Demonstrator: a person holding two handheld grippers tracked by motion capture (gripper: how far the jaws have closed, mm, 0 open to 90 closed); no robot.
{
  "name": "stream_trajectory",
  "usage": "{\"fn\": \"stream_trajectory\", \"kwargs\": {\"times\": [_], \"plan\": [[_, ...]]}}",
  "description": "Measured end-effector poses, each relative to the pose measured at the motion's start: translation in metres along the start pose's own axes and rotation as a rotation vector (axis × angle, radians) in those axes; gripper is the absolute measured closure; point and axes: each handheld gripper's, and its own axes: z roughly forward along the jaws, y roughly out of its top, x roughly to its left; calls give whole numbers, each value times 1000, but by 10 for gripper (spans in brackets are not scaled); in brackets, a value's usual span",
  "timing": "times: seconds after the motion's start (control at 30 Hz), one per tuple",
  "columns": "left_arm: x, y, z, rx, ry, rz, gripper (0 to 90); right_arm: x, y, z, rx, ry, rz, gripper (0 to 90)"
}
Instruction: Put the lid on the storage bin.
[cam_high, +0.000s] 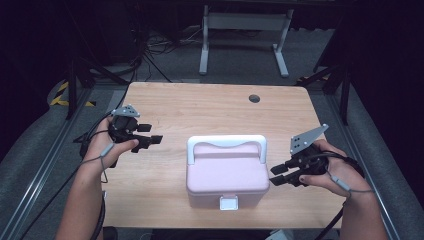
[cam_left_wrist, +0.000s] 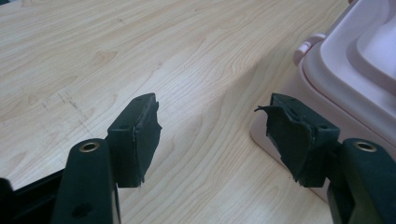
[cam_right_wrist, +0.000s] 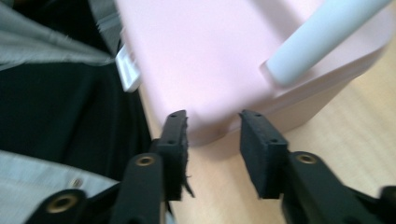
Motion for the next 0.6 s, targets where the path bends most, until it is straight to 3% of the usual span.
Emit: {"fn": "stream_trajectory", "kwargs": {"times": [0.07,0.13,0.23,0.33,0.37,0.4,0.6], "plan": [[0,-2,-2,-5,4,-9,349,-3,1,-2,-26,-15,-2,586],[1,-4,-4,-8,11,-12,345,-11,4,-8,-122,-91,-12,524],[3,-9,-7,-8,21,-18,345,-19,5,-14,-181,-151,19,522],[5,-12,-9,-5,33,-18,344,-27,4,-18,-214,-184,55,512],[5,-14,-9,-7,31,-38,344,-30,3,-19,-222,-198,62,509],[7,-15,-10,-2,38,-23,344,-33,3,-20,-230,-211,68,502],[12,-20,-12,-15,38,-46,352,-49,-3,-24,-265,-268,96,461]]}}
